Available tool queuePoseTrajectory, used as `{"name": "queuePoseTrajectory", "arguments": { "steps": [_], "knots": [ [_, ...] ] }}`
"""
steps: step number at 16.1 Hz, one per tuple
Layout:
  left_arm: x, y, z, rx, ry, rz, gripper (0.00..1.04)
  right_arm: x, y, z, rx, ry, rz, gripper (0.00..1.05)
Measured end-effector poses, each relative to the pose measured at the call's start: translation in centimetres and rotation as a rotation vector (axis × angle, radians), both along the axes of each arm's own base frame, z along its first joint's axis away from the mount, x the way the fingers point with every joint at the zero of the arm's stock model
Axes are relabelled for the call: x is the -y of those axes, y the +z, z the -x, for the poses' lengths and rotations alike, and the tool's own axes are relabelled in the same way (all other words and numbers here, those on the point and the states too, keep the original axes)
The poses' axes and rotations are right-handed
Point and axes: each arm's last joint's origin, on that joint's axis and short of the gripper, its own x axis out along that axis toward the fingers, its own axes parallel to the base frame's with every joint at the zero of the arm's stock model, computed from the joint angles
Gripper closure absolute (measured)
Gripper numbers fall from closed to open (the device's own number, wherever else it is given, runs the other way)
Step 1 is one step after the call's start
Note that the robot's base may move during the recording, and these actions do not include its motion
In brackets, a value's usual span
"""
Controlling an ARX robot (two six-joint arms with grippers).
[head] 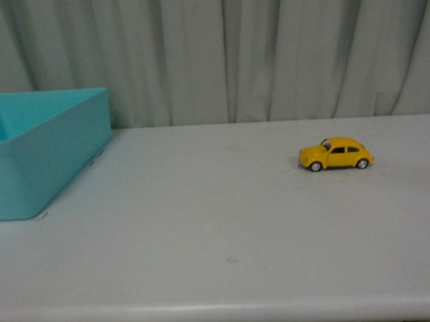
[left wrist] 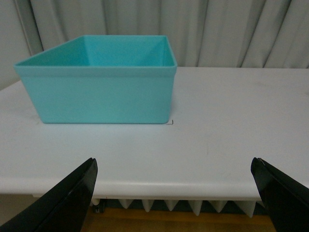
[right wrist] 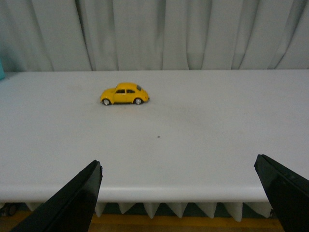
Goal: Wind up and store yellow beetle toy
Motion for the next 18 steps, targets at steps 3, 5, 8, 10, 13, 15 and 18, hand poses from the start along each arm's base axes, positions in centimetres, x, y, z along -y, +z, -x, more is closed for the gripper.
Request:
{"name": "queuePoseTrajectory", "arguments": {
  "steps": [3, 5, 8, 10, 13, 15, 18],
  "knots": [
    [0.00, 0.00, 0.00, 0.000, 0.000, 0.000, 0.07, 0.00, 0.01, 0.00, 0.001, 0.000, 0.000, 0.07],
    [0.00, 0.00, 0.00, 0.000, 0.001, 0.000, 0.07, 0.00, 0.01, 0.00, 0.001, 0.000, 0.000, 0.07],
    [0.00, 0.03, 0.00, 0.003, 0.001, 0.000, 0.07, 0.00, 0.05, 0.00, 0.005, 0.001, 0.000, 0.07],
    [0.00, 0.03, 0.00, 0.003, 0.000, 0.000, 0.07, 0.00, 0.03, 0.00, 0.003, 0.000, 0.000, 0.07],
    [0.00, 0.01, 0.00, 0.001, 0.000, 0.000, 0.07, 0.00, 0.01, 0.00, 0.001, 0.000, 0.000, 0.07],
    [0.00, 0.00, 0.00, 0.000, 0.000, 0.000, 0.07, 0.00, 0.01, 0.00, 0.001, 0.000, 0.000, 0.07],
    [0.00, 0.00, 0.00, 0.000, 0.000, 0.000, 0.07, 0.00, 0.01, 0.00, 0.001, 0.000, 0.000, 0.07]
  ]
}}
